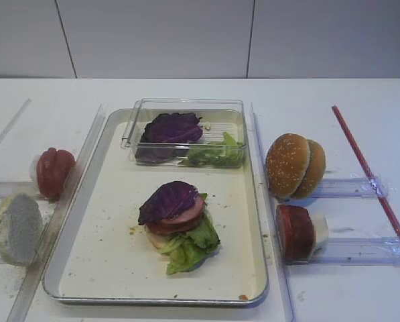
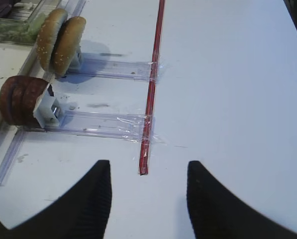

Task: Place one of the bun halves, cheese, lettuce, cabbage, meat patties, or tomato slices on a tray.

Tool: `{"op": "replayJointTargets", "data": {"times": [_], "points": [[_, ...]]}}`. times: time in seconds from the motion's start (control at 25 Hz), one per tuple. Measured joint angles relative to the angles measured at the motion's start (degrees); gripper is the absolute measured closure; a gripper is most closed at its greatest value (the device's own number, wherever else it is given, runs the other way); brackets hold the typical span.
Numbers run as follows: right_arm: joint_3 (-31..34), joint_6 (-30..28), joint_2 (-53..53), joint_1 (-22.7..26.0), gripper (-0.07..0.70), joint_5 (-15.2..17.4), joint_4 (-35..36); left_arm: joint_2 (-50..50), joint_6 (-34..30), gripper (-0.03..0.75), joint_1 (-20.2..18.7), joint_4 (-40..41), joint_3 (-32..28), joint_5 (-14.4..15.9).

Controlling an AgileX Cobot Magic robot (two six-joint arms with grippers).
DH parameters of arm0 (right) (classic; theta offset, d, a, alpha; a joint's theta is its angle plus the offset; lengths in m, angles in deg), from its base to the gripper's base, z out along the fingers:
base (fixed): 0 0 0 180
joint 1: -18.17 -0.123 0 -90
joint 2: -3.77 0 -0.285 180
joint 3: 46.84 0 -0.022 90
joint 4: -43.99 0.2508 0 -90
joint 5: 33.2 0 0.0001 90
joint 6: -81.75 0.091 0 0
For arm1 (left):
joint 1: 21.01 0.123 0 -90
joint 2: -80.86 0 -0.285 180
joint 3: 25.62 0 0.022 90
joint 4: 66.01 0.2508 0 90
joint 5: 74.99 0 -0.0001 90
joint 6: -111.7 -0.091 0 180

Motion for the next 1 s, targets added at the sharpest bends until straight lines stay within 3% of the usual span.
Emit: {"op": "replayJointTargets", "data": {"times": [1.0], "points": [[0.0, 0.0, 0.0, 0.0, 0.249, 0.0, 0.0, 0.0, 0.1, 0.268, 0.0, 0.0, 0.0, -0.1]]}}
